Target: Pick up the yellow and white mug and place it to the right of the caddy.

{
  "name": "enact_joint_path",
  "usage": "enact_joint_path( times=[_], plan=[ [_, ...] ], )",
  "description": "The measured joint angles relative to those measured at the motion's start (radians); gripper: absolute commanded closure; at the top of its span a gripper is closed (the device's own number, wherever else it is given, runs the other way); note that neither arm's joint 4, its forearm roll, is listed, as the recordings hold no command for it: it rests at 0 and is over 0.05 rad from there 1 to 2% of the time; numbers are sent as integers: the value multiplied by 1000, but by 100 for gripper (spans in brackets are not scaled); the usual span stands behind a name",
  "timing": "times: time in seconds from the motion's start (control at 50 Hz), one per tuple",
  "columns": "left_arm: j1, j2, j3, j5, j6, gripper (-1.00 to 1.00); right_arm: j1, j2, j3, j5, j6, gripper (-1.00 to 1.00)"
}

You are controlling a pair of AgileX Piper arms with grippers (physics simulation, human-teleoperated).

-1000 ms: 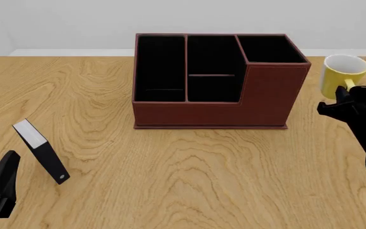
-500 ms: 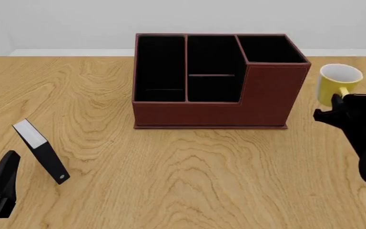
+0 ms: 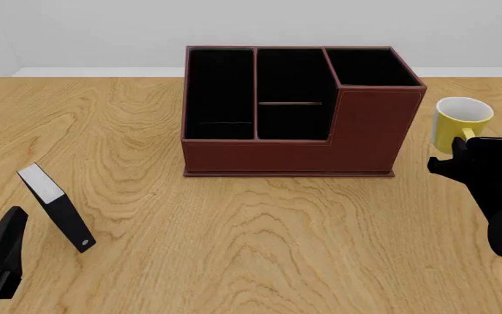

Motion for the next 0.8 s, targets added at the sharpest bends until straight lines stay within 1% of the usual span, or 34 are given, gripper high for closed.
enact_joint_path(
  times=[0.8],
  plan=[
    [0,0,0,0,0,-100,-19,110,9,-77,-11,100]
  ],
)
